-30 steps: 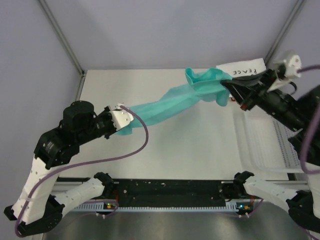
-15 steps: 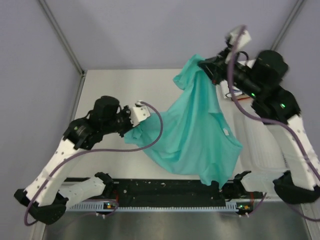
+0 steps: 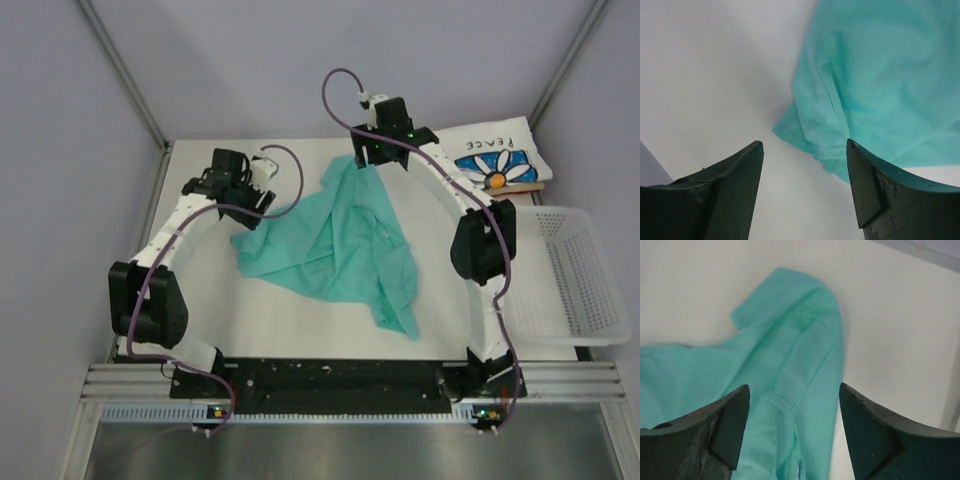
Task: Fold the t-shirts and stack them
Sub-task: Flatten out the tshirt
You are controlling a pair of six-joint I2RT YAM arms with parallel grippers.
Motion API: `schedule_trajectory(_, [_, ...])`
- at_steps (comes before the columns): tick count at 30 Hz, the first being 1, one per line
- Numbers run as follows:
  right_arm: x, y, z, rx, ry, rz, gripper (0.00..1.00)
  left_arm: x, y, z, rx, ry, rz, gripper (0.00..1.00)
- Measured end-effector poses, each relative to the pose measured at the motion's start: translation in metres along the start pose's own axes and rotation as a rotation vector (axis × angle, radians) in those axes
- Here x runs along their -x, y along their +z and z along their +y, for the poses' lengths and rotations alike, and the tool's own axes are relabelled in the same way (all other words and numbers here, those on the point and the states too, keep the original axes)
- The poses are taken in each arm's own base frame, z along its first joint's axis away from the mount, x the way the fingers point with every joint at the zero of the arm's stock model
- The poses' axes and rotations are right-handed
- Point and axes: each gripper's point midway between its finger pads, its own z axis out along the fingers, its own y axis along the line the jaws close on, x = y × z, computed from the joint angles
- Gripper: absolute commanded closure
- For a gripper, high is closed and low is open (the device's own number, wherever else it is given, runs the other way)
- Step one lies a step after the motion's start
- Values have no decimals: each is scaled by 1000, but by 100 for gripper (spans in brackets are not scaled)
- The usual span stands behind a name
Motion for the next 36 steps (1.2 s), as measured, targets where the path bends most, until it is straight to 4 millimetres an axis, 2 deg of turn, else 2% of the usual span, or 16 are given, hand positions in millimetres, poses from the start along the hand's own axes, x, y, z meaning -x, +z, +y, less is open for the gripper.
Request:
schedule_trajectory(2, [-18,-2,-16,-52,20,45,29,1,10,15,17,-29,11,28])
schedule_trajectory(4, [-39,-18,-29,-101,37,91,29,2,10,20,14,-36,1,28])
schedule_trajectory(5, [-49,-27,-32,-114,44,107,29,4,8,18,5,-30,-9,27])
schedule_trajectory(7, [-80,-62,-35,-144,69,154,29,11,2,10,-38,-1,-52,27])
schedule_trajectory(9, [-102,-95,-32,-158,88,170,29,13,-9,-4,-97,32,-97,27])
schedule_trajectory(12, [-138,-139,-16,-142,110,180,32,8,-26,-28,-180,90,-149,27])
schedule_trajectory(15, [-179,-163,7,-100,113,223,35,-8,-40,-50,-246,150,-174,27])
schedule_trajectory(18, [-228,-177,31,-65,108,309,40,-29,-47,-70,-295,206,-186,27])
schedule_trajectory(22, [-280,-192,54,-34,118,414,43,-50,-49,-88,-344,249,-189,27])
schedule_trajectory(26, [-309,-200,68,-16,149,468,44,-59,-46,-97,-376,269,-182,27])
schedule_trajectory(31, [-349,-206,62,-69,211,554,47,-62,-43,-103,-398,286,-184,28])
schedule_trajectory(32, [-355,-207,61,-79,218,566,50,-63,-43,-104,-401,287,-183,28])
schedule_trajectory(34, [-365,-208,58,-102,232,586,64,-66,-40,-107,-408,290,-180,28])
schedule_trajectory(36, [-368,-207,57,-112,242,595,92,-69,-36,-111,-414,302,-175,28])
